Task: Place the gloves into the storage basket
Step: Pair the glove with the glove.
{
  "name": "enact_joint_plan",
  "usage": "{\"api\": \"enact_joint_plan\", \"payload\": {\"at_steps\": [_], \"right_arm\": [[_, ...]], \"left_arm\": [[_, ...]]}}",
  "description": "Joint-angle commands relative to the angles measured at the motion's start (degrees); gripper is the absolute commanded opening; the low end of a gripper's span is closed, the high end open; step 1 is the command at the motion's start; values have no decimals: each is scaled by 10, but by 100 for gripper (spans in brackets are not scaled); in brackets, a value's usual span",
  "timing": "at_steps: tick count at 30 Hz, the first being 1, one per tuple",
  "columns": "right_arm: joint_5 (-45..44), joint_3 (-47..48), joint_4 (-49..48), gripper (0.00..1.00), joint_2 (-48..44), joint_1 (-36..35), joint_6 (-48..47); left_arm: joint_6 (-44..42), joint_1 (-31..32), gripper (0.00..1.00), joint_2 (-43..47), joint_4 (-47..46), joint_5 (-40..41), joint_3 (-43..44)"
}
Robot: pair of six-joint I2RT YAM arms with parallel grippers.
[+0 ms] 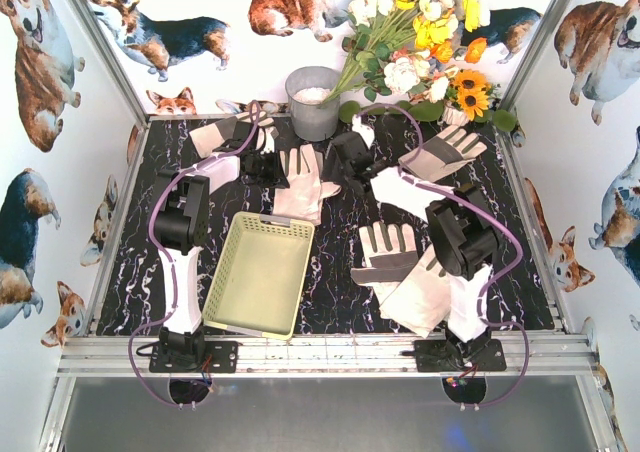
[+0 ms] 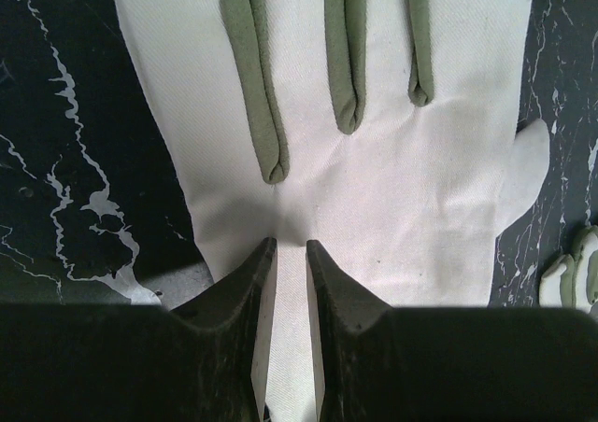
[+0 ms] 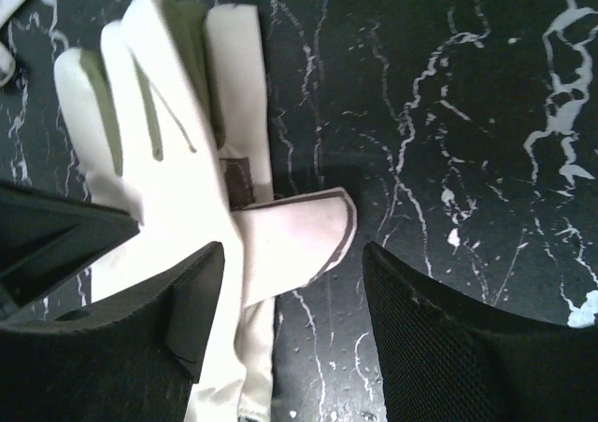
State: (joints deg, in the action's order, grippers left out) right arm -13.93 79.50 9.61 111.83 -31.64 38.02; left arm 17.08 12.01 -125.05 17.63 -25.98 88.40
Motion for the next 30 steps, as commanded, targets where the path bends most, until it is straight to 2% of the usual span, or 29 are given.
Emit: {"api": "enact_joint_plan", "payload": {"at_steps": [1, 6, 13, 23, 27, 30], "right_arm": [[29, 89, 23, 63, 29, -8, -43], [58, 157, 21, 62, 90, -6, -61], [71, 229, 16, 50, 159, 4, -69], [117, 296, 26, 42, 221, 21, -84], [134, 319, 25, 35, 242, 24, -80], [143, 319, 8, 21, 247, 27, -74]], "left_arm": [[-15, 0, 15, -14, 47, 8, -2], [-16, 0, 15, -18, 51, 5, 0], [-18, 0, 15, -23, 57, 1, 0], [-25, 0, 15, -25, 64, -1, 0], [-25, 0, 15, -26, 65, -1, 1], [-25, 0, 15, -26, 68, 0, 0]]}}
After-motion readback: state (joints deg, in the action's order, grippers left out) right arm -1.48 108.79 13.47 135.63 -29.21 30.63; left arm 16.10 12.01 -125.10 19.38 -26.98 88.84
